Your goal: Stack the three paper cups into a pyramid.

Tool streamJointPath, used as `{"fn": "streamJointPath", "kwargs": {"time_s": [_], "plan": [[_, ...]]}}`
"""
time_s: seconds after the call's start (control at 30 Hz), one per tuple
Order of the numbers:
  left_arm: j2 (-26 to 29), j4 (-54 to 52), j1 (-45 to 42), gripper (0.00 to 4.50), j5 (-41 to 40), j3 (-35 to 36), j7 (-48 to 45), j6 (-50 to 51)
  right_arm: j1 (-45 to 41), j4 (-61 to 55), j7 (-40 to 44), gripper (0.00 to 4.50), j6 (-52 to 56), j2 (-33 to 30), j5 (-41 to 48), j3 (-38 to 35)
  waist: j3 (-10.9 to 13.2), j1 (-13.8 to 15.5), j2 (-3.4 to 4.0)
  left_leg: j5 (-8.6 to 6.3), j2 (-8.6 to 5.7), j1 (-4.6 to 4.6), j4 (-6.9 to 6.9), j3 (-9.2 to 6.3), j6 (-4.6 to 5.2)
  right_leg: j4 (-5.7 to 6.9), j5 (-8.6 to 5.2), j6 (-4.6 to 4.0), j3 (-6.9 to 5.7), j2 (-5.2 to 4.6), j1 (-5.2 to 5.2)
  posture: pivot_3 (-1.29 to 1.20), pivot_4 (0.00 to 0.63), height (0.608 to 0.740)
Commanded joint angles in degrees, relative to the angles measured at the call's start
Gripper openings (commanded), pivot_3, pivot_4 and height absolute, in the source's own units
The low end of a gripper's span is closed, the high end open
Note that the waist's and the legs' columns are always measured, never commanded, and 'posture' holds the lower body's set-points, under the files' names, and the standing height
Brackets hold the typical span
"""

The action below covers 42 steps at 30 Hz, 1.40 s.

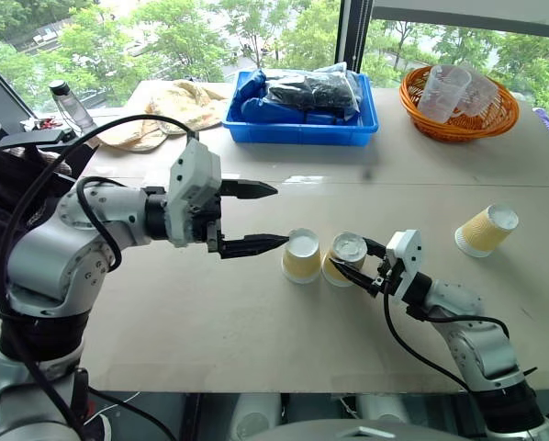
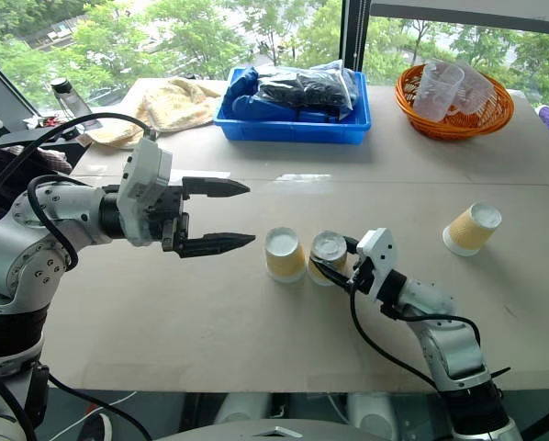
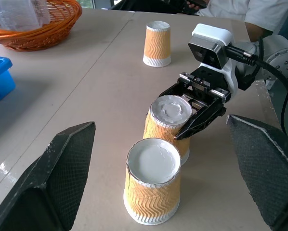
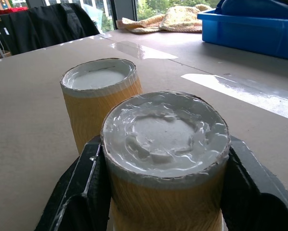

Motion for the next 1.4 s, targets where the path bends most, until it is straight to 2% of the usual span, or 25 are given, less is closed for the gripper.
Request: {"fn": "streamJointPath", "kwargs": {"time_s": [0.03,0.07,0.1,0.17,0.2,0.4,0.57,0.73,0.83,0.93,1.2,1.4], "plan": [[0.9,-1.8,0.2,4.5,-1.1,2.0,0.1,-0.3,-0.7,-0.1,1.0,2.47,-1.5,0.0,0.0,-0.1,0.0,0.0,0.0,0.0,0.0,0.0,0.0,-0.01,0.0,0.0,0.0,0.0,0.0,0.0,0.0,0.0,0.15,0.733],[0.9,-1.8,0.3,4.5,-1.1,2.1,0.1,-0.3,-0.7,0.0,1.1,2.47,-1.5,0.0,0.1,-0.2,0.0,0.0,0.0,0.0,0.0,0.0,0.0,-0.01,0.0,0.0,0.0,0.0,-0.01,0.01,0.0,0.0,0.15,0.733],[0.9,-1.8,0.5,4.5,-1.0,2.1,0.1,-0.4,-0.7,0.1,1.3,3.17,-1.8,0.0,0.2,-0.5,0.0,0.0,0.0,0.0,0.0,0.0,0.0,-0.02,0.0,0.01,0.0,0.0,-0.01,0.01,0.0,0.0,0.15,0.733],[0.9,-1.7,0.8,4.5,-1.0,2.2,-0.1,-0.5,-0.6,-0.2,1.7,3.9,-2.7,-0.2,0.8,-1.5,0.0,0.0,0.0,0.0,0.0,0.01,0.0,-0.02,0.0,0.01,0.0,0.0,-0.01,0.01,0.0,0.0,0.15,0.733],[1.0,-1.7,0.9,4.5,-0.9,2.2,-0.1,-0.5,-0.5,-0.3,1.8,4.44,-3.0,-0.2,0.9,-1.7,0.0,0.0,0.0,0.0,0.0,0.01,0.0,-0.01,0.0,0.01,0.0,0.0,-0.01,0.01,0.0,0.0,0.15,0.733],[1.2,-1.0,1.2,4.5,-0.8,2.0,-1.0,-0.6,1.0,-1.2,2.0,4.44,-7.9,-0.9,0.4,-4.2,0.0,0.0,0.0,0.0,0.0,0.0,0.0,-0.01,0.0,0.01,0.0,0.0,-0.01,0.01,0.0,0.0,0.15,0.733],[1.0,0.2,0.2,4.5,0.0,1.2,-2.0,-1.6,4.8,-5.5,4.3,4.44,-8.9,-2.6,3.8,-5.8,0.0,0.1,0.0,0.0,0.0,0.0,-0.01,0.0,0.0,-0.01,0.0,0.0,-0.01,0.0,0.0,0.0,0.15,0.733],[-1.6,1.2,-4.3,4.5,-2.7,0.1,-2.7,-0.3,9.3,-11.2,3.3,4.44,-10.7,-3.7,4.4,-8.2,0.0,0.1,-0.01,0.0,0.0,0.01,0.0,-0.02,0.0,0.02,0.0,0.0,-0.03,0.0,0.02,0.0,0.15,0.733],[-2.9,2.8,-6.2,4.5,-2.0,-1.8,-3.5,-1.0,10.1,-13.6,-2.3,4.44,-10.9,-0.8,6.0,-11.8,0.0,0.0,-0.02,0.0,-0.01,0.04,0.01,0.0,0.0,0.02,0.0,0.01,0.0,0.0,0.05,0.0,0.15,0.733],[-5.1,3.9,-8.5,4.5,-1.8,-4.2,-4.1,-1.1,9.0,-10.7,-11.3,4.44,-10.9,2.6,4.1,-18.5,0.0,0.0,-0.01,0.0,0.0,0.05,0.01,-0.03,-0.01,0.07,0.01,0.01,-0.01,0.02,0.05,0.0,0.15,0.733],[-10.3,8.1,-15.5,4.5,1.3,-10.7,-5.6,-2.1,6.9,-3.0,-25.5,4.44,-16.4,3.6,-8.2,-28.4,0.0,-0.3,-0.01,0.13,-0.06,0.01,0.02,0.0,-0.22,0.02,0.01,0.02,0.08,0.03,0.04,0.0,0.15,0.733],[-10.7,8.8,-16.1,4.5,1.9,-11.1,-5.9,-1.8,5.2,1.9,-31.0,4.44,-14.7,3.2,-11.4,-31.4,0.0,-0.7,0.0,0.09,-0.05,0.02,0.01,-0.02,-0.15,0.05,0.01,0.02,0.14,0.08,0.0,0.0,0.15,0.733]]}}
